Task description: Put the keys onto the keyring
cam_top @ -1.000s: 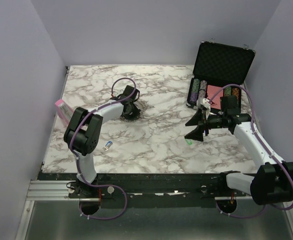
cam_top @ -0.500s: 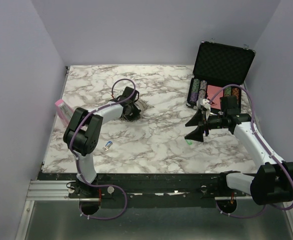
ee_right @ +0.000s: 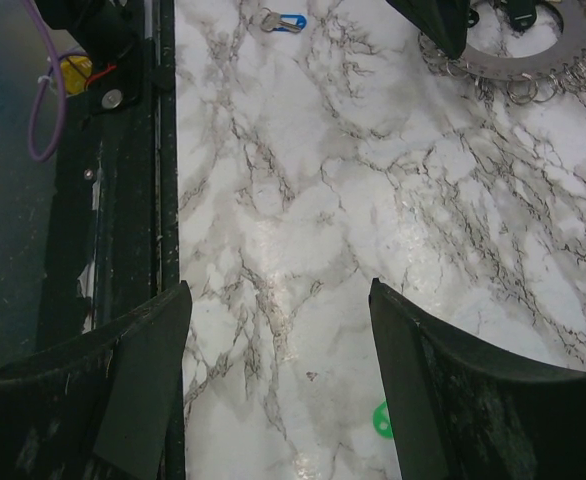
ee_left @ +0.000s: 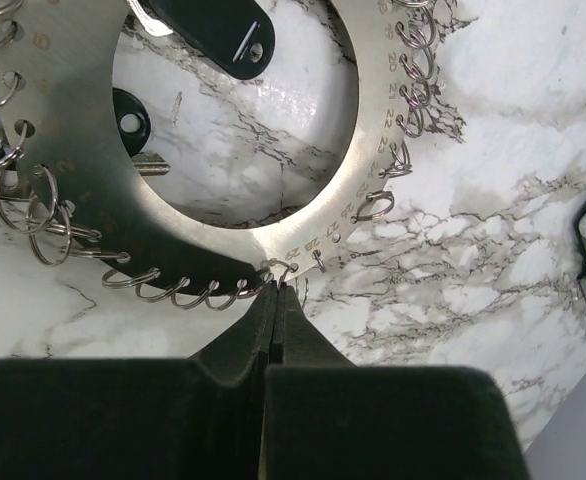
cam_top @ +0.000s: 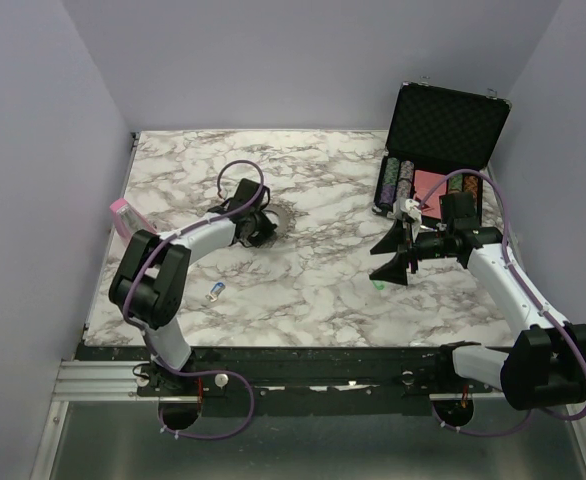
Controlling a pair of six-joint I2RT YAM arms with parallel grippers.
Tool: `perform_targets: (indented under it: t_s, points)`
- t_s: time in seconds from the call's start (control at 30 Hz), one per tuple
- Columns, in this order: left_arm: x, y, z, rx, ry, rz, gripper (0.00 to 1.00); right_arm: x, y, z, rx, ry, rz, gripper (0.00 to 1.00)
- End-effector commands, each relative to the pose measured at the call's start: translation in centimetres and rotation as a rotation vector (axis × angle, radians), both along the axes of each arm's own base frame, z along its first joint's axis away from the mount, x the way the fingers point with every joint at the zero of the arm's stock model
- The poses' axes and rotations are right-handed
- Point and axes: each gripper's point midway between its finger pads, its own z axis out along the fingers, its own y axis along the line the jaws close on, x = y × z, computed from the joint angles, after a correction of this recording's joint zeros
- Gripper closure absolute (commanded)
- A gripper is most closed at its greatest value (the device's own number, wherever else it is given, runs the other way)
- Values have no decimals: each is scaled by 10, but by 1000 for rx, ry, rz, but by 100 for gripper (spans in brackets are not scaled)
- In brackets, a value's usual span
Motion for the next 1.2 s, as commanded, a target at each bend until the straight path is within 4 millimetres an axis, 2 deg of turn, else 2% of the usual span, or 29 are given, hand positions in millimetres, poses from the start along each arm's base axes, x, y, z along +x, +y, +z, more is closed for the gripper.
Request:
perform_targets:
  t_s: [0.0,0.4,0.5,1.07,1.17]
  points:
    - [-7,3,8,6,-31,-52,100,-6,3,8,38,-9,29,20]
    - [-30,26,-8,161,-5,-187,100,-7,3,6,38,-6,31,20]
    - [-30,32,-12,198,-4,-187,100,-7,2,7,38,-9,30,20]
    - [-21,28,-6,203,-11,-205,100,-10,3,7,42,-11,40,20]
    - [-21,29,-1,210,-22,-211,96,-10,3,7,42,-12,41,20]
